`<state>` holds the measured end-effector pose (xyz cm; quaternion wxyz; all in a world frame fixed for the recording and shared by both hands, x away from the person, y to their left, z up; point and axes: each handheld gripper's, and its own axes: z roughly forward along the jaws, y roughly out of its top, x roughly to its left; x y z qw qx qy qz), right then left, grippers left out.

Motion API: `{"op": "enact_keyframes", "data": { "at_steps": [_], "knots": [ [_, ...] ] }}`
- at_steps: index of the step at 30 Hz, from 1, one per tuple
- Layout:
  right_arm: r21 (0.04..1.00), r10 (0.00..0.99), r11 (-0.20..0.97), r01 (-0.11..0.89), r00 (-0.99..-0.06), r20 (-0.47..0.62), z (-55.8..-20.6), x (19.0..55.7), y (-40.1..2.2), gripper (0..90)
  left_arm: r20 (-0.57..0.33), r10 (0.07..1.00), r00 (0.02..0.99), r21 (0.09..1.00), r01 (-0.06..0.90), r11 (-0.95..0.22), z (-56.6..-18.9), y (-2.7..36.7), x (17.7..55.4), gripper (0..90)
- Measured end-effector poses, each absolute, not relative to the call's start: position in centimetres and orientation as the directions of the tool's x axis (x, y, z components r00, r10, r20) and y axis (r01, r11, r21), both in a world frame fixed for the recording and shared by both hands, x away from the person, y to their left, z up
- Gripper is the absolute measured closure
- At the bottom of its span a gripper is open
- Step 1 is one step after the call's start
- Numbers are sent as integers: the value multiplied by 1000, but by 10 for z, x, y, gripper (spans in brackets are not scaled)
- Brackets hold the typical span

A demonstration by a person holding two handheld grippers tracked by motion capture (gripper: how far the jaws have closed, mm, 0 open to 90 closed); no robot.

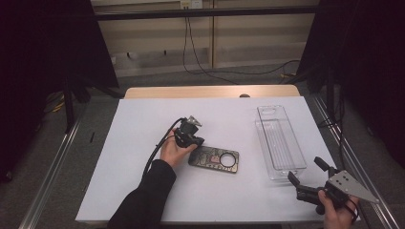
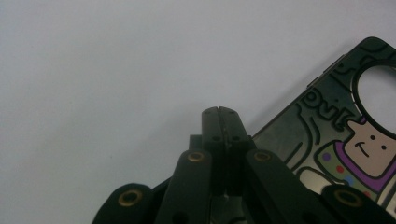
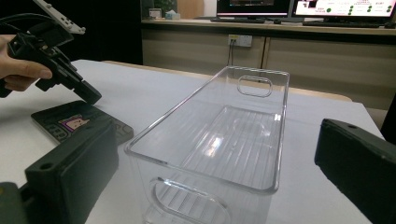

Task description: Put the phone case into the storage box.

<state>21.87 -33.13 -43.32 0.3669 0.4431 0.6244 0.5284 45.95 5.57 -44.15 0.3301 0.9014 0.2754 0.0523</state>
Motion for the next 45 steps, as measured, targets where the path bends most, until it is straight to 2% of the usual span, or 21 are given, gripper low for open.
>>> {"op": "enact_keyframes", "data": {
  "at_steps": [22,45],
  "knots": [
    [985,941,51,166,-337,9,-433,218,-331,0,-117,507,854,632,458,-625,-446,74,444,900],
    [985,942,50,164,-335,8,-433,218,-331,0,-100,476,874,625,428,-654,-444,86,420,900]
  ]
}}
